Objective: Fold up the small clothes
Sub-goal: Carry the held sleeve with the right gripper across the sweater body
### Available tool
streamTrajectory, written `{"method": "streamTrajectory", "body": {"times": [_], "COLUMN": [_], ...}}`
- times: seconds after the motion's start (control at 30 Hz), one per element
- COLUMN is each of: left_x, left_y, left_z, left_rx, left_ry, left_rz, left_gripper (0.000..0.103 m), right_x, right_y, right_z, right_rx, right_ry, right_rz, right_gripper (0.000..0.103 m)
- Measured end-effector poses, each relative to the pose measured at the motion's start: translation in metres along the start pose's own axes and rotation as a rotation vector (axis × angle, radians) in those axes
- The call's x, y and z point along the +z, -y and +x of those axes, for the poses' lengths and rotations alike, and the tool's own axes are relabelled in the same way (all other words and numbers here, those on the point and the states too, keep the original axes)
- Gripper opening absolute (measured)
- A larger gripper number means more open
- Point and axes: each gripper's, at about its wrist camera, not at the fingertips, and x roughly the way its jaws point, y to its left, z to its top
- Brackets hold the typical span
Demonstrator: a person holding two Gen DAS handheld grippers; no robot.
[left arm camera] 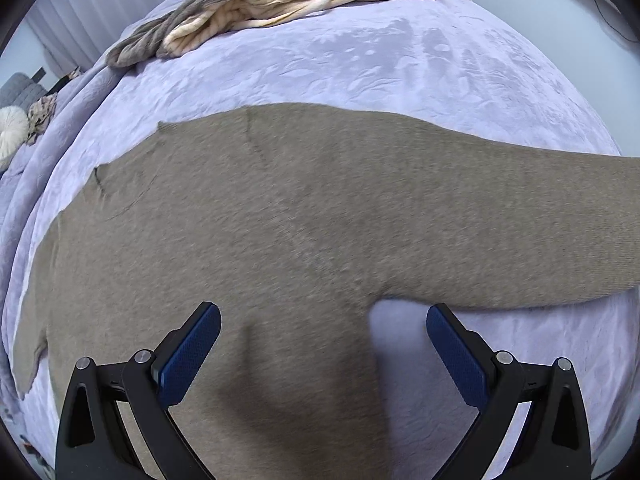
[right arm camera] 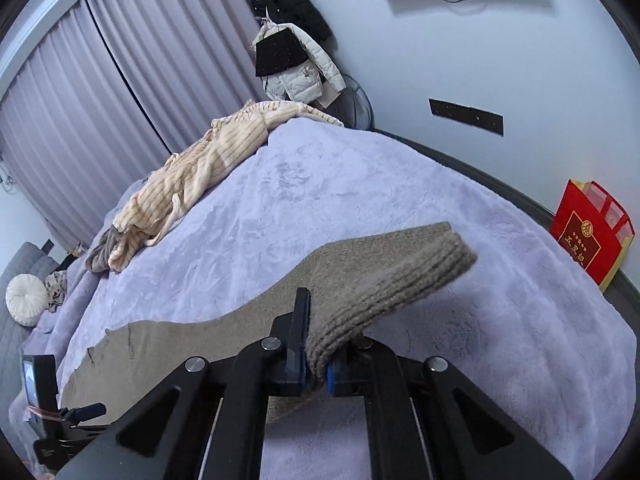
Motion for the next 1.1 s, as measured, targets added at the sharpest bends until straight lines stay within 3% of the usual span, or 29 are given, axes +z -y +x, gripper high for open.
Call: {"method": "streamTrajectory", "body": {"times": [0.33,0.5,0.8,1.1], "left_x": [-0.033,-0.056,-0.097,-0.129], "left_y": [-0.090,-0.129,-0.185,-0.242], "left_z": [-0.001,-0.002,-0.014,-0.026], "left_rx": [0.041,0.022,-0.003,-0.029], "left_ry": [-0.027,-0.035,-0.023,0.053], "left_rz": [-0.165,-0.234,-0.269,-0.317], "left_gripper": [0.103,0.103,0.103,0.103], "right_x": [0.015,0.013,-0.025,-0.087], "right_y": [-0.076,-0.138,-0.265,-0.364], "right_z": [-0.035,-0.047,-0.040,-0.017], "right_rx": [0.034,0.059,0.073,0.119], "right_ry": [0.028,0.032,0.025,-0.060], "right_rz": [-0.077,-0.164,-0.323,-0.409], "right_gripper": [0.007,0.007,0.007,0.007]}}
